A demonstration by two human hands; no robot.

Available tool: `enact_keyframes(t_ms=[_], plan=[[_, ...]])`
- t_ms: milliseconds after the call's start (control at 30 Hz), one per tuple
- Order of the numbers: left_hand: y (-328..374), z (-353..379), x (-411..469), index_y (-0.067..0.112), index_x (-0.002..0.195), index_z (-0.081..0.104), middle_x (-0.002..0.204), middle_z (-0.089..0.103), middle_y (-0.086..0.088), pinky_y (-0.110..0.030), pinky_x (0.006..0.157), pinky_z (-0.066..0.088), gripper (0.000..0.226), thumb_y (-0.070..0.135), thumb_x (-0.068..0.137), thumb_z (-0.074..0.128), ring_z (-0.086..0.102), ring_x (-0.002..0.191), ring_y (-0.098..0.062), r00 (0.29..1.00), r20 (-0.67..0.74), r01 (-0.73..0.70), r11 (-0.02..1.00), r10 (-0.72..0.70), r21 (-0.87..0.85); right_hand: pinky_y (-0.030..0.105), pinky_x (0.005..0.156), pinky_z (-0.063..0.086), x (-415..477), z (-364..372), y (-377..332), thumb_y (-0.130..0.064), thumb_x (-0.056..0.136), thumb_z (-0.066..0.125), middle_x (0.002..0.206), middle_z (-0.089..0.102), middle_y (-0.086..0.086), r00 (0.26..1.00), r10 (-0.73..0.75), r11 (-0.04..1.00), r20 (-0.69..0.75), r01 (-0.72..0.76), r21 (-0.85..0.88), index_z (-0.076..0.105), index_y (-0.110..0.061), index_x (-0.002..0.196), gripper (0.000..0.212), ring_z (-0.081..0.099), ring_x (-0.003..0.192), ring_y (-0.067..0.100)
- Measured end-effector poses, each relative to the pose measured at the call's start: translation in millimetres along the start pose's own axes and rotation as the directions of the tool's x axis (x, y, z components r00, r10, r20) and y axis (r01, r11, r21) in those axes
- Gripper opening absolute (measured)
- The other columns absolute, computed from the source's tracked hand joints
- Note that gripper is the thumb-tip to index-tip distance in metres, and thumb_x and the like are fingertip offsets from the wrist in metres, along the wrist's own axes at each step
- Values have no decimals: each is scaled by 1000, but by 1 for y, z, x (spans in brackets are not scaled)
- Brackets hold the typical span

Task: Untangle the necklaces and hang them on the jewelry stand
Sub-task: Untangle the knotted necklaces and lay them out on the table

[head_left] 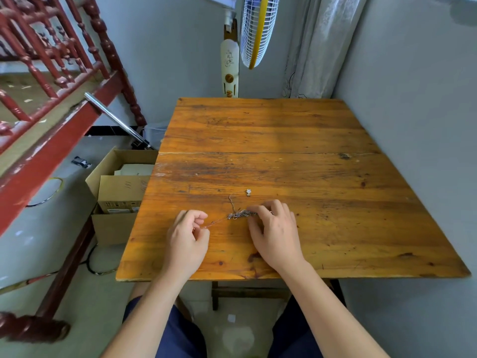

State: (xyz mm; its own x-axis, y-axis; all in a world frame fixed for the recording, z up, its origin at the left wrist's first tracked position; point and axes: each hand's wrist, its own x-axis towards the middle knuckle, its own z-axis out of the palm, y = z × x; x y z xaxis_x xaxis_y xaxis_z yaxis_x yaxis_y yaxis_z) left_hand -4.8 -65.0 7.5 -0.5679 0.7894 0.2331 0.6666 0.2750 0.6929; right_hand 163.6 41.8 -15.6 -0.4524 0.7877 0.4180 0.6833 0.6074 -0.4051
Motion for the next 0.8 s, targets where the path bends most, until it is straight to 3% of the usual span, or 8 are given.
enact_keyframes(t_ms=[133,200,333,533,667,800], plan=[[-2,4,-2,14,110,70,98,57,5,-16,72,44,22,14,88,66,55,86,-9,995,34,-99,993,97,67,34,72,46,-2,2,-6,-40,97,62,97,52,-2,996,-64,998,69,64,-1,68,-30,126,32,48,90,18],[-3,6,-3,15,107,73,93,56,5,-18,67,45,20,20,89,69,56,80,-10,987,53,-154,981,149,115,32,73,46,-2,1,-4,-43,97,61,96,52,-3,995,-52,999,83,53,-5,71,-31,118,27,48,89,17],[-4,8,-5,15,102,77,82,55,6,-10,57,34,16,21,89,70,49,67,-8,975,79,-221,959,210,177,33,74,48,-9,1,-1,-37,97,62,95,54,-3,998,-12,999,55,9,44,70,-22,105,19,49,87,17],[-4,8,-4,18,97,74,84,56,8,-12,56,38,11,22,91,66,54,74,-8,974,68,-225,962,217,157,35,73,49,-12,3,0,-23,102,56,98,54,2,993,115,983,5,-115,144,62,-11,103,14,48,88,19],[-4,7,-4,17,97,69,93,57,5,-25,57,50,11,22,95,59,59,75,-12,982,15,-188,979,187,81,32,69,38,-15,1,0,-19,102,55,97,55,3,982,164,985,-88,-160,61,61,-10,99,12,47,83,18],[-7,3,-1,13,97,64,96,55,3,-9,69,38,9,18,97,55,54,82,-9,992,-68,-107,994,109,23,32,68,33,-15,4,2,-17,101,56,95,56,5,967,222,975,-126,-219,31,60,-10,95,10,49,81,22]])
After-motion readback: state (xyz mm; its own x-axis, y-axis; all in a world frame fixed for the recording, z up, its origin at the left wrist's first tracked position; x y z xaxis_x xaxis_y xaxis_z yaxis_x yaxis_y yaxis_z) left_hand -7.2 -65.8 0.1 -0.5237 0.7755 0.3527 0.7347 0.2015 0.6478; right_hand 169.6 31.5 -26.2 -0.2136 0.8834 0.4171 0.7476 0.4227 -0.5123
